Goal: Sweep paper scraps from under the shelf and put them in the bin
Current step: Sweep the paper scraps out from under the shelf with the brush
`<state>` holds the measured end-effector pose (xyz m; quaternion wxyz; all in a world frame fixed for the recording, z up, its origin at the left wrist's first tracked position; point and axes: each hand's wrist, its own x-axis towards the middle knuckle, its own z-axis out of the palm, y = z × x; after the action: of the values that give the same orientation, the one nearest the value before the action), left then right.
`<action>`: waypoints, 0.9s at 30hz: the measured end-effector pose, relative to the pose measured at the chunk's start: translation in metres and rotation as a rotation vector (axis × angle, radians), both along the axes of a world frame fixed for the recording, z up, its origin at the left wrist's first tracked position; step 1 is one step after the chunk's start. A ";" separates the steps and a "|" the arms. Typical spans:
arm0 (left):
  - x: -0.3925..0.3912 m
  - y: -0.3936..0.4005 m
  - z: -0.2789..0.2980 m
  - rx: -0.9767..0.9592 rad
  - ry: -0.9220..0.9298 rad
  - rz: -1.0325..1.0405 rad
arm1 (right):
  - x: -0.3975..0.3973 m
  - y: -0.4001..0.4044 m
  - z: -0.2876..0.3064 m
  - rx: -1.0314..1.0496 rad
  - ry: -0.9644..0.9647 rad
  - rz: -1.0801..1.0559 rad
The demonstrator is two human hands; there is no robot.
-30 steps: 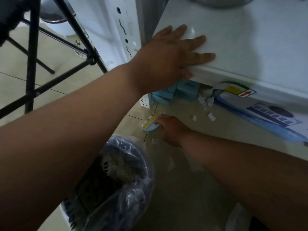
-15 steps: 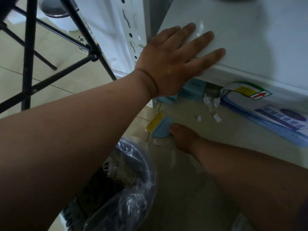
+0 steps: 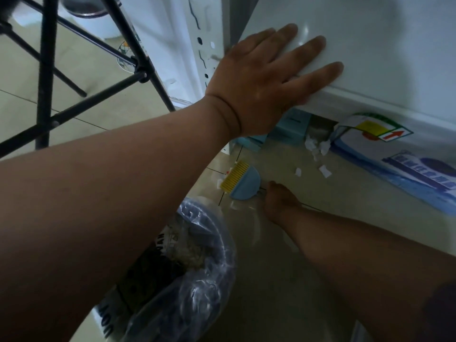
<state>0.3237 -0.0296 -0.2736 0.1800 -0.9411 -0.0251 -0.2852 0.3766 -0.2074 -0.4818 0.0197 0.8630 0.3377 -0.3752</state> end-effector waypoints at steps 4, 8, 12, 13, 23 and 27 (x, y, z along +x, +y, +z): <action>0.001 0.000 0.000 0.011 -0.018 -0.019 | 0.009 0.002 0.000 -0.028 0.096 0.017; 0.002 0.002 -0.001 0.005 -0.029 -0.024 | 0.014 -0.006 0.002 -0.107 0.325 -0.082; 0.001 0.000 -0.001 -0.010 -0.035 -0.029 | 0.013 -0.017 0.008 -0.002 0.557 -0.275; 0.001 0.000 0.000 -0.014 -0.035 -0.027 | 0.011 -0.018 0.011 0.056 0.598 -0.339; 0.002 -0.001 -0.002 -0.022 -0.062 -0.020 | -0.012 0.036 0.015 0.288 0.419 -0.374; 0.003 -0.001 -0.003 -0.014 -0.072 -0.027 | -0.002 0.042 0.012 0.195 0.176 -0.252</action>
<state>0.3268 -0.0304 -0.2761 0.1685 -0.9317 -0.0206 -0.3210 0.3747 -0.1658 -0.4701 -0.1409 0.8602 0.2619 -0.4143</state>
